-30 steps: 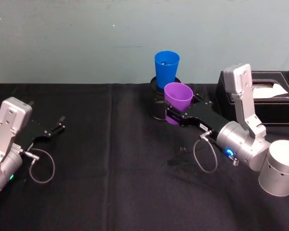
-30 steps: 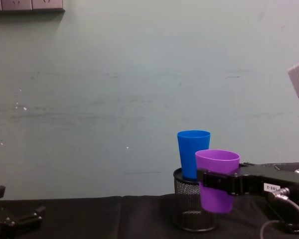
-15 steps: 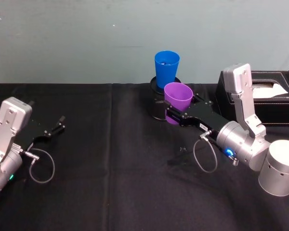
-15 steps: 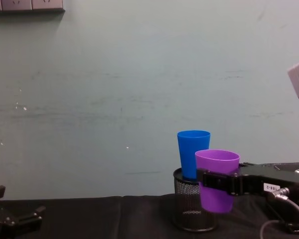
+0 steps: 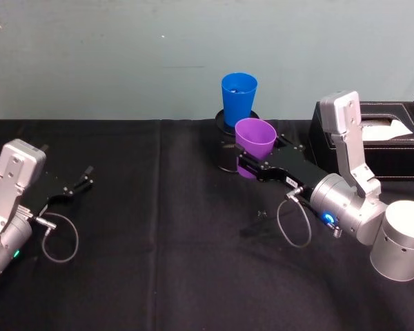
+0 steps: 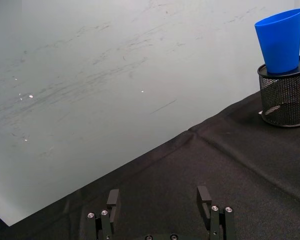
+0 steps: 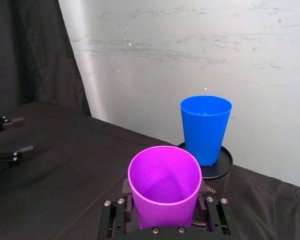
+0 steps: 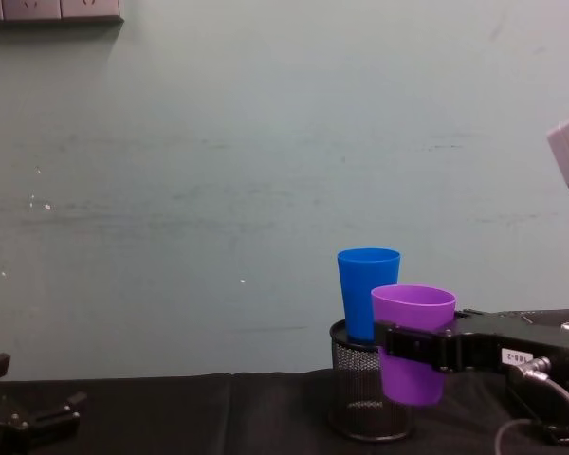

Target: Pick up one cup with a gripper and tap it against the other cup.

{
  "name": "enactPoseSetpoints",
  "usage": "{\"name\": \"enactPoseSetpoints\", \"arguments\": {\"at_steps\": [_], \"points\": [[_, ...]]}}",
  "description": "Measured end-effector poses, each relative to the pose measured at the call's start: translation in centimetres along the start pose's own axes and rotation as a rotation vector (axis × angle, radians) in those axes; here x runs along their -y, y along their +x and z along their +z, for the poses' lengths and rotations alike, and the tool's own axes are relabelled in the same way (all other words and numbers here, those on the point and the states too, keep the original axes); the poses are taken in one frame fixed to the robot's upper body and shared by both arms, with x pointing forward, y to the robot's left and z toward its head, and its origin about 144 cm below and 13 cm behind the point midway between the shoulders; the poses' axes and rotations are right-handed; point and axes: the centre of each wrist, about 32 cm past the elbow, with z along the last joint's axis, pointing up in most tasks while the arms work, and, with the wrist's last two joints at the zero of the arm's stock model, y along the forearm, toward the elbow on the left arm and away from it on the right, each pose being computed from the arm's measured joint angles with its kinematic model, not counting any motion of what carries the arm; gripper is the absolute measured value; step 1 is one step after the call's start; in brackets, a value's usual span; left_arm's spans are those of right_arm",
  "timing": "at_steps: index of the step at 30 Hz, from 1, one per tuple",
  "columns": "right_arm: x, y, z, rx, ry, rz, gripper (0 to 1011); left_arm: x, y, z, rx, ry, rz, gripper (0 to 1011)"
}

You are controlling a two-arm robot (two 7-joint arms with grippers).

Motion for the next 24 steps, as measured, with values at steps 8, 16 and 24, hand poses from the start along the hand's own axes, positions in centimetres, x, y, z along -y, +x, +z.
{"name": "enactPoseSetpoints", "arguments": {"at_steps": [8,16,24], "points": [[0.0,0.0,0.0,0.0,0.0,0.0,723,0.0,0.0,0.0,0.0,0.0,0.0,1000],[0.0,0.0,0.0,0.0,0.0,0.0,723,0.0,0.0,0.0,0.0,0.0,0.0,1000],[0.0,0.0,0.0,0.0,0.0,0.0,723,0.0,0.0,0.0,0.0,0.0,0.0,1000]]}}
